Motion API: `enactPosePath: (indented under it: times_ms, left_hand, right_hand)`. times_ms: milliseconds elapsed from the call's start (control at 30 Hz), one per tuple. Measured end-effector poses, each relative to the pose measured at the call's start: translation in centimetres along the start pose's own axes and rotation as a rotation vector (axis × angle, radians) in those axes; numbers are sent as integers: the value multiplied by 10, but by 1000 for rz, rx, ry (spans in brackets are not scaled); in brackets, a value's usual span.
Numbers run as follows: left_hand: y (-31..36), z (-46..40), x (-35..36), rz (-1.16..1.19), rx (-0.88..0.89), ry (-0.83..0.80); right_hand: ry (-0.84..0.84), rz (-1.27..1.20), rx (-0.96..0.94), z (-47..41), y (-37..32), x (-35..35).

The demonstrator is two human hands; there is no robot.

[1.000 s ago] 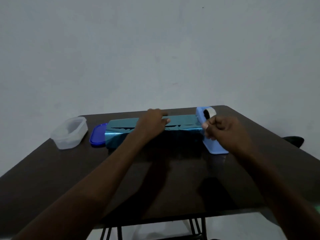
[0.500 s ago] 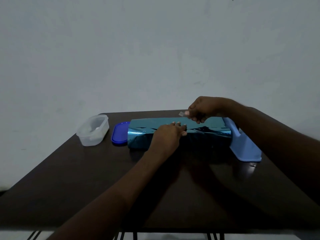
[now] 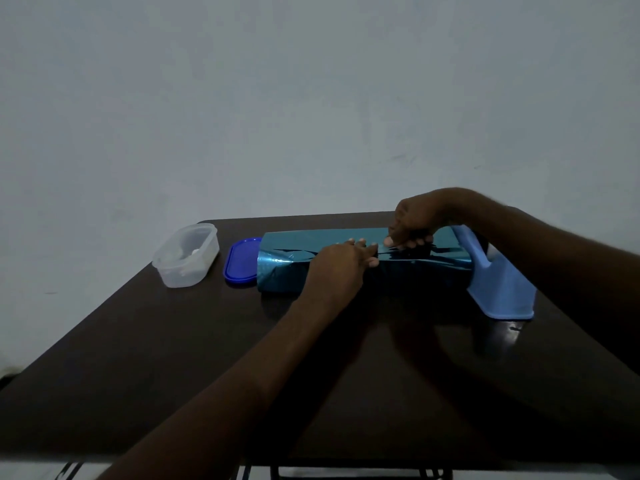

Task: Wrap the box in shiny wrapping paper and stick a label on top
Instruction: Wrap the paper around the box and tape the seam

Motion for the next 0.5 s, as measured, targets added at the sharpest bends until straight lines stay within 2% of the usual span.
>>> enactPosePath:
  times_ms: [333, 500]
  left_hand:
    - [-6, -2, 4, 32, -32, -5]
    - [-4, -2, 2, 29, -32, -19]
  right_hand:
    - [26, 154, 78, -2, 3, -2]
    - [209, 400, 78, 8, -3, -7]
Point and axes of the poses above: each hand's wrist, its own z-axis away from the middle knuckle, its own x-axis out of the palm, y = z × x, the point moved 7 cm from there along -z, towards the middle knuckle, and after that the axes turned 6 degrees about -x, right-handed, at the moved point
